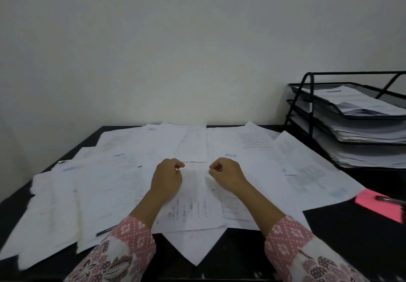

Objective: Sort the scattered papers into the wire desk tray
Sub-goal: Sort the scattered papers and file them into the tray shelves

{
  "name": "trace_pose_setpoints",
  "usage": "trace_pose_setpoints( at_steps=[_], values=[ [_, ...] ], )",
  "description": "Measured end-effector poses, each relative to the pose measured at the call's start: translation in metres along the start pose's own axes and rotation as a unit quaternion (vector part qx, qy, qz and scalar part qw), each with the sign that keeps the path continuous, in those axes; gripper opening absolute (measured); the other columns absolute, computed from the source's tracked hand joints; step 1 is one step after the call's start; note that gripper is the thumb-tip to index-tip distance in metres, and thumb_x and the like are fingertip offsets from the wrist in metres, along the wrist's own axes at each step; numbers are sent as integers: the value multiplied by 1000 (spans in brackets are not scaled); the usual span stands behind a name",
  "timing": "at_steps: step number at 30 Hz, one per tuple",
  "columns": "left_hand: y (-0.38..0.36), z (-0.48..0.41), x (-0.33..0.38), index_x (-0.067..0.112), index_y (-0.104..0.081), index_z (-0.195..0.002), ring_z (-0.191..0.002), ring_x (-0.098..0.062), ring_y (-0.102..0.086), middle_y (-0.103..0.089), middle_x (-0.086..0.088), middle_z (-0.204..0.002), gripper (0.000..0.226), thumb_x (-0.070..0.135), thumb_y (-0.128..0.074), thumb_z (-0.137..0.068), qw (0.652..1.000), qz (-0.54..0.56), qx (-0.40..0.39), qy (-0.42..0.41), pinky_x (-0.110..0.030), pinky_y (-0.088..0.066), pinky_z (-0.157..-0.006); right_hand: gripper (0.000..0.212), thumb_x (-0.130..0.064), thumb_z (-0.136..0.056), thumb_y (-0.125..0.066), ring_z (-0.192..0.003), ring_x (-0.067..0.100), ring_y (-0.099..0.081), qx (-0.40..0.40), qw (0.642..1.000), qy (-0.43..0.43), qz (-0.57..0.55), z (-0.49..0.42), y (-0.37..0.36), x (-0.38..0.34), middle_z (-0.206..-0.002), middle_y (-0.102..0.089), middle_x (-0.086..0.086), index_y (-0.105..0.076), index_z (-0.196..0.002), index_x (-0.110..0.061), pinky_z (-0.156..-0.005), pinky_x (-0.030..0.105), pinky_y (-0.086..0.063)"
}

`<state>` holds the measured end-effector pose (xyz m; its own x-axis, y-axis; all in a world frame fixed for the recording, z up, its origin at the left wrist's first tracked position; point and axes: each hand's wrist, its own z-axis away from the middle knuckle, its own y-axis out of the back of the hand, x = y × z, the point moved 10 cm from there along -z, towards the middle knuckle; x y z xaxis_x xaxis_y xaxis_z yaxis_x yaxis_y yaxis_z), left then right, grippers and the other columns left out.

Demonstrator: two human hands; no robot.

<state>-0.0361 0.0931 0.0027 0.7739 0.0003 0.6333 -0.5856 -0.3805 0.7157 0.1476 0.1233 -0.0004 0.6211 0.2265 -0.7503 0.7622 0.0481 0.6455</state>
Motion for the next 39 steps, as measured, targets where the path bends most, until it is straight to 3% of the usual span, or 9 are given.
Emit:
trace_pose_setpoints(
  at_steps=[6,10,12,15,22,26,31,35,39],
  values=[
    [55,3,-65,17,-53,-126,-123,-28,-43,-44,-10,-136,35,15,-49,-92,981,-165,69,74,-40,-33,-102,23,-21,-89,-58,-102,19,-58,-38,997,20,71,-8,-54,-33,-110,-62,4,-66,-106,-8,-86,29,-47],
    [63,3,-106,20,-44,-131,-132,-30,-31,-38,-10,-139,42,39,-42,-94,961,-225,17,158,-50,-17,-111,23,-37,-84,-64,-85,21,-43,-41,993,-5,109,-15,-79,-41,-78,-46,-1,-50,-78,-19,-77,31,-40],
    [61,3,-114,19,-44,-132,-129,-29,-36,-41,-10,-137,45,44,-38,-95,958,-237,-2,161,-48,-24,-109,29,-44,-83,-63,-95,23,-44,-52,990,-11,128,-17,-89,-45,-90,-50,3,-54,-88,-17,-83,33,-39],
    [60,3,-108,19,-46,-132,-124,-28,-41,-44,-9,-134,45,44,-35,-96,959,-255,0,121,-43,-32,-102,65,-50,-84,-62,-126,28,-37,-63,987,-18,144,-19,-98,-54,-130,-44,12,-46,-130,-8,-99,35,-36],
    [64,0,-101,17,-53,-126,-120,-25,-47,-48,-8,-133,36,34,-43,-97,989,-131,2,64,-37,-37,-100,74,-57,-69,-73,-114,25,-48,-61,989,-73,112,-27,-108,-54,-122,-49,10,-46,-118,-9,-84,31,-44],
    [93,2,-123,19,-54,-123,-124,-27,-43,-49,-8,-132,32,31,-47,-94,979,-143,60,132,-44,-29,-105,80,-52,-68,-76,-119,28,-43,-56,990,-75,105,-28,-108,-58,-126,-42,11,-40,-125,-8,-90,35,-44],
    [113,14,-180,18,-31,-140,-143,-39,-2,-21,-16,-150,58,47,-44,-92,926,-221,5,307,-62,3,-110,65,-32,-74,-77,-104,24,-56,-46,997,-49,49,-29,-109,-69,-116,-54,9,-39,-120,-6,-80,34,-50],
    [125,15,-189,14,-32,-138,-137,-38,-19,-28,-17,-144,62,50,-47,-90,924,-217,25,314,-54,-14,-113,37,-20,-88,-60,-103,24,-56,-62,997,-24,43,-30,-117,-75,-117,-57,13,-48,-117,-2,-86,34,-50],
    [143,14,-194,14,-37,-134,-130,-37,-29,-33,-17,-139,58,44,-54,-88,929,-175,79,315,-47,-25,-107,35,-10,-92,-50,-112,24,-53,-84,996,-27,19,-33,-115,-74,-125,-53,12,-48,-125,0,-84,24,-42]
  ],
)
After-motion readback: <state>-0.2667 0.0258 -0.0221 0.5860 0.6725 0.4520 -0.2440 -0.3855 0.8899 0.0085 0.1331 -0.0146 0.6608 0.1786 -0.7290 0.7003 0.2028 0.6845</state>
